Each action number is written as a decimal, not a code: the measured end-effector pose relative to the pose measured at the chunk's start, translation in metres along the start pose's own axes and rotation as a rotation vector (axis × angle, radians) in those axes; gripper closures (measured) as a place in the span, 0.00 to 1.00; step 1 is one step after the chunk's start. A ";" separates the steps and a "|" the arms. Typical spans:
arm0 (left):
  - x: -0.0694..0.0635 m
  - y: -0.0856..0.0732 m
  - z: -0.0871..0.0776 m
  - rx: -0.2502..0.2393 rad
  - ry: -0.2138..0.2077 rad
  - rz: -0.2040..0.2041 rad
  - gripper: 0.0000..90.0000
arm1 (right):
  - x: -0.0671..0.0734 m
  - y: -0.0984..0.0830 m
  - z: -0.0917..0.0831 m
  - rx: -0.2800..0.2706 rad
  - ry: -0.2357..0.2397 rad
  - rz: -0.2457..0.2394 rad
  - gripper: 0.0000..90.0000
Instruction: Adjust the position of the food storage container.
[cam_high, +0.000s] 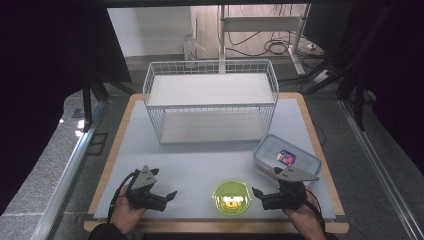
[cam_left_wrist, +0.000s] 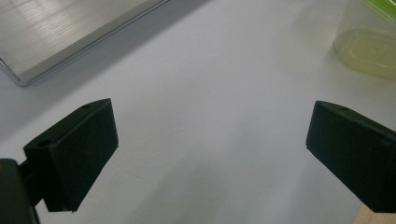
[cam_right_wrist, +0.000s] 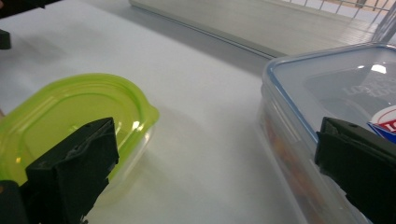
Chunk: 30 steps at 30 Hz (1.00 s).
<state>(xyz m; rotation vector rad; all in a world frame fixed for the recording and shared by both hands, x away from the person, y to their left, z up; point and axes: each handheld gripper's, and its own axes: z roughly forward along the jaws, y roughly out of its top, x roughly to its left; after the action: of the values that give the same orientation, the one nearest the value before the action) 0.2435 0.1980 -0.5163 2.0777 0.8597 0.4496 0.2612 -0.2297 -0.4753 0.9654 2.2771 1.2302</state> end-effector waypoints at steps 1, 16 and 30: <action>-0.001 0.000 0.001 0.002 -0.007 0.001 0.03 | 0.000 0.000 0.001 0.004 -0.006 -0.003 0.00; -0.013 0.011 0.004 0.004 -0.076 -0.018 0.04 | -0.004 -0.002 -0.001 0.043 -0.020 -0.009 0.00; -0.052 0.048 0.010 -0.044 -0.263 0.050 0.51 | -0.008 0.000 -0.007 0.041 -0.074 -0.005 0.05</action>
<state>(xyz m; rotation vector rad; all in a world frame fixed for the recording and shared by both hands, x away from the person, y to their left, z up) 0.2325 0.1347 -0.4850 2.0643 0.6377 0.2124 0.2627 -0.2401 -0.4713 1.0025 2.2545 1.1311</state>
